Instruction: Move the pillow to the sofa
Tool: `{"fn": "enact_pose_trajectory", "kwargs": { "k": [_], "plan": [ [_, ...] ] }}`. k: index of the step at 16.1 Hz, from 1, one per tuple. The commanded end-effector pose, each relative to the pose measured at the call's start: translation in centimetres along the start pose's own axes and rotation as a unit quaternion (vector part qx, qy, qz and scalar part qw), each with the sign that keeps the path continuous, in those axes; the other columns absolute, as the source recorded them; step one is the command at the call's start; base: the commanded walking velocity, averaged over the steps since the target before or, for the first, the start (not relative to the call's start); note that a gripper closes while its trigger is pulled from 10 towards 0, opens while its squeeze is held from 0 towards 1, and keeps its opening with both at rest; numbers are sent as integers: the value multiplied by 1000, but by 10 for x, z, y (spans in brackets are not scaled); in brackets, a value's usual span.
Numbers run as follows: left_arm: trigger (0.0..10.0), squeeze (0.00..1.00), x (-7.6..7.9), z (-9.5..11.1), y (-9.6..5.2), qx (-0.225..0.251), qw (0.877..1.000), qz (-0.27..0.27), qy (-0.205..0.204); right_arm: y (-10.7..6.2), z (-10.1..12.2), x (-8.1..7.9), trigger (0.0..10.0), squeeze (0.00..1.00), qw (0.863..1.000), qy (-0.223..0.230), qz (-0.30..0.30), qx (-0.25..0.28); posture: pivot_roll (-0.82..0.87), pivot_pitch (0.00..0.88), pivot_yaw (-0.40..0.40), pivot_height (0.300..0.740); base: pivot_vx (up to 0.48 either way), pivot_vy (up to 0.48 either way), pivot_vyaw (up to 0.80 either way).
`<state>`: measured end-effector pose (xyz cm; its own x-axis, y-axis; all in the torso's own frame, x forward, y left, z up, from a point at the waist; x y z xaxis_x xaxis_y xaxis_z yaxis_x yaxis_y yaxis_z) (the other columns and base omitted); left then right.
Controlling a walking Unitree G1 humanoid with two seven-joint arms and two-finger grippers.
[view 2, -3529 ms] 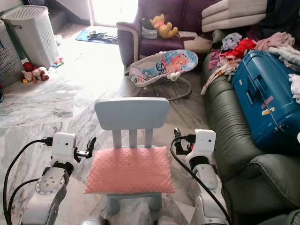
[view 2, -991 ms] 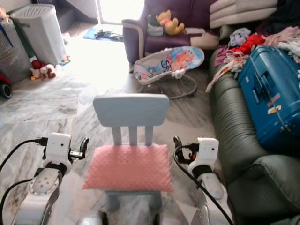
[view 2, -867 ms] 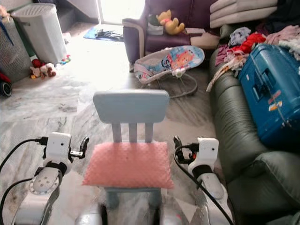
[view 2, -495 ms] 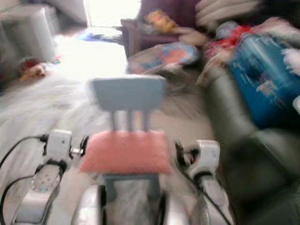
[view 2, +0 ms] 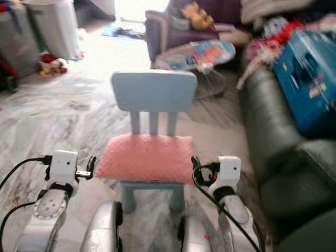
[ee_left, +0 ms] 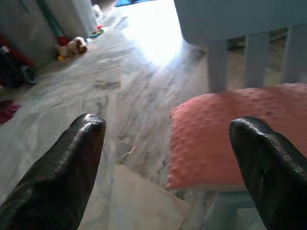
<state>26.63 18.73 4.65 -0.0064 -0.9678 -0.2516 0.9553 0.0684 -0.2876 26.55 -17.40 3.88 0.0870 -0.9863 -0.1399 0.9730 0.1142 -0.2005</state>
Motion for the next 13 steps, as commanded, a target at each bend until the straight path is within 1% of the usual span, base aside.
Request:
{"fn": "enact_pose_trajectory", "kwargs": {
  "k": [1, 9, 11, 13],
  "plan": [
    [10000, 0, -1, 5, 1, 8, 1000, -1, -1, 1, 5, 1, 10000, 0, 1000, -1, 2, 8, 26, 0, -29, 633, 0, 0, 0],
    [10000, 0, 2, 6, 2, 7, 1000, -5, -8, 2, 7, -2, 10000, 0, 1000, -13, 15, 11, 24, 0, -29, 633, 0, 0, 0],
    [10000, 0, 4, 6, 3, 7, 1000, -8, -10, 2, 7, -2, 10000, 0, 1000, -12, 15, 11, 22, 0, -28, 650, 0, 0, 0],
    [10000, 0, 4, 6, 3, 7, 1000, -10, -10, 2, 7, -3, 10000, 0, 1000, -11, 17, 13, 22, 0, -27, 654, 0, 0, 0]
  ]
}}
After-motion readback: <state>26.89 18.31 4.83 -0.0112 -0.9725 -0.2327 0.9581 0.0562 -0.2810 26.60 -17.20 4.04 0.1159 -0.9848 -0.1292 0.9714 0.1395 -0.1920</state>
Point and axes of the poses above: a point about 5 cm out from each wrist's last joint towards the gripper, its own y axis pointing out of the wrist towards the gripper, its own z axis along the axis of the wrist's last joint, x = y × z, the point moved 4 cm from there along y, pointing out of the wrist towards the gripper, and after that the axes turned 1 degree about y, right-handed, at the moved point
